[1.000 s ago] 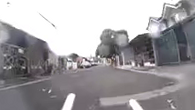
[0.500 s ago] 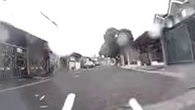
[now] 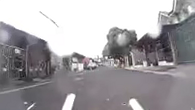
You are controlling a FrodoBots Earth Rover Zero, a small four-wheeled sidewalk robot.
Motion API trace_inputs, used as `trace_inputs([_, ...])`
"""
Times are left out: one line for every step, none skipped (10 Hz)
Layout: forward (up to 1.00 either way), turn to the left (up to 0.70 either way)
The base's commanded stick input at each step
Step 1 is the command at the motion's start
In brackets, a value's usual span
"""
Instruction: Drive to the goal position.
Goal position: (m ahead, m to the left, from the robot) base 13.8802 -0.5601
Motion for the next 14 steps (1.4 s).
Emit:
trace_inputs([1.0, 0.0])
trace_inputs([1.0, 0.0])
trace_inputs([1.0, 0.0])
trace_inputs([1.0, 0.0])
trace_inputs([1.0, 0.0])
trace_inputs([1.0, 0.0])
trace_inputs([1.0, 0.0])
trace_inputs([1.0, -0.06])
trace_inputs([1.0, -0.18])
trace_inputs([1.0, -0.15])
trace_inputs([1.0, -0.26])
trace_inputs([1.0, -0.38])
trace_inputs([1.0, -0.4])
trace_inputs([1.0, -0.38])
